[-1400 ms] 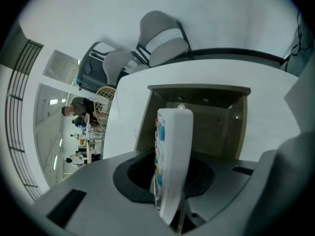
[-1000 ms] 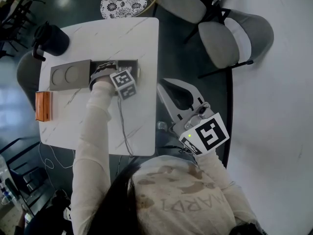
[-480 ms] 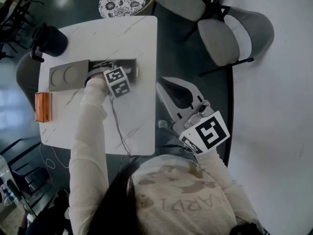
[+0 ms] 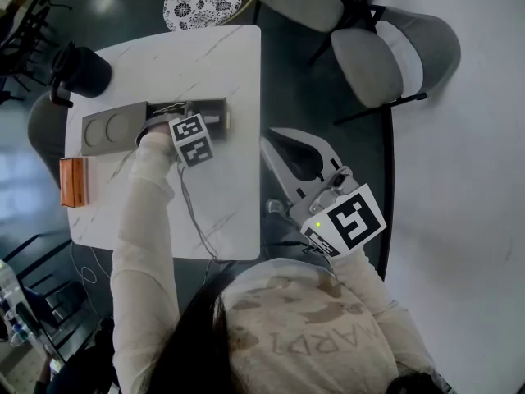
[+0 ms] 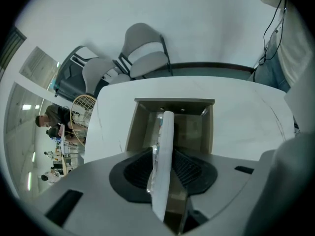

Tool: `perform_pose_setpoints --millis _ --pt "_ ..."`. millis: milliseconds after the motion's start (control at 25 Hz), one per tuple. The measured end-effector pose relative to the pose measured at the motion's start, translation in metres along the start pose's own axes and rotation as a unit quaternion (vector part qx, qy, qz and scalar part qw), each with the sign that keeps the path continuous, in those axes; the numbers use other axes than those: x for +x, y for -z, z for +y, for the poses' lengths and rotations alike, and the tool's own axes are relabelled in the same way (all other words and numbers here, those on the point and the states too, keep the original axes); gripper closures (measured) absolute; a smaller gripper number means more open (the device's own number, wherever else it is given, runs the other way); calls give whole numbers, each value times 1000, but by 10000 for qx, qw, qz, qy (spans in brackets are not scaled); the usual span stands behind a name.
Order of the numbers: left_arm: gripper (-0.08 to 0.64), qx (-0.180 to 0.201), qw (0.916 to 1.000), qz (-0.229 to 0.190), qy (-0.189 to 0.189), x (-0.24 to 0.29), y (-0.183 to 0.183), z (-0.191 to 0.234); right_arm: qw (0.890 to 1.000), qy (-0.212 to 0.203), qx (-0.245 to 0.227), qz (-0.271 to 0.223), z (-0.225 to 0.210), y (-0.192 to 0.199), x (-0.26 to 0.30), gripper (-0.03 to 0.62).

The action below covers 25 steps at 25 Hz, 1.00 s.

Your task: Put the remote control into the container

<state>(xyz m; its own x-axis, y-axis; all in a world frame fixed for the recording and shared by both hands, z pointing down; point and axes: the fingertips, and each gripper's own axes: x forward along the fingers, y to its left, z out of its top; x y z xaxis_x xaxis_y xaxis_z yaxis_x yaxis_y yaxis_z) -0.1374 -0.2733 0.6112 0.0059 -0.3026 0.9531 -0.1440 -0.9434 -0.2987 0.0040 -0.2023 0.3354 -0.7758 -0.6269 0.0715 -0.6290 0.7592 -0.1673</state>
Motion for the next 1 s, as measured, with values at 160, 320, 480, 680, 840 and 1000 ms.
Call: perform_pose_setpoints --millis 160,320,480,680,840,1000 --pt "449 158 9995 116 241 -4 -1 -9 10000 -19 16 -17 -1 -1 0 572" --pt "453 -62 9981 56 615 -9 -6 -14 10000 -56 -13 -7 1 -2 0 572" --pt "453 -345 9956 -129 859 -14 -12 -16 10000 -32 6 -17 -1 -2 -4 572" --pt "453 -428 9938 -245 995 -21 -12 -18 10000 1 27 -44 -4 -2 -10 572" --pt "453 -399 9940 -279 980 -25 -13 -20 10000 -9 27 -71 -3 -3 -12 572" --pt "469 -218 9992 -158 307 -21 -16 -13 9999 -18 32 -95 -3 -5 -14 572"
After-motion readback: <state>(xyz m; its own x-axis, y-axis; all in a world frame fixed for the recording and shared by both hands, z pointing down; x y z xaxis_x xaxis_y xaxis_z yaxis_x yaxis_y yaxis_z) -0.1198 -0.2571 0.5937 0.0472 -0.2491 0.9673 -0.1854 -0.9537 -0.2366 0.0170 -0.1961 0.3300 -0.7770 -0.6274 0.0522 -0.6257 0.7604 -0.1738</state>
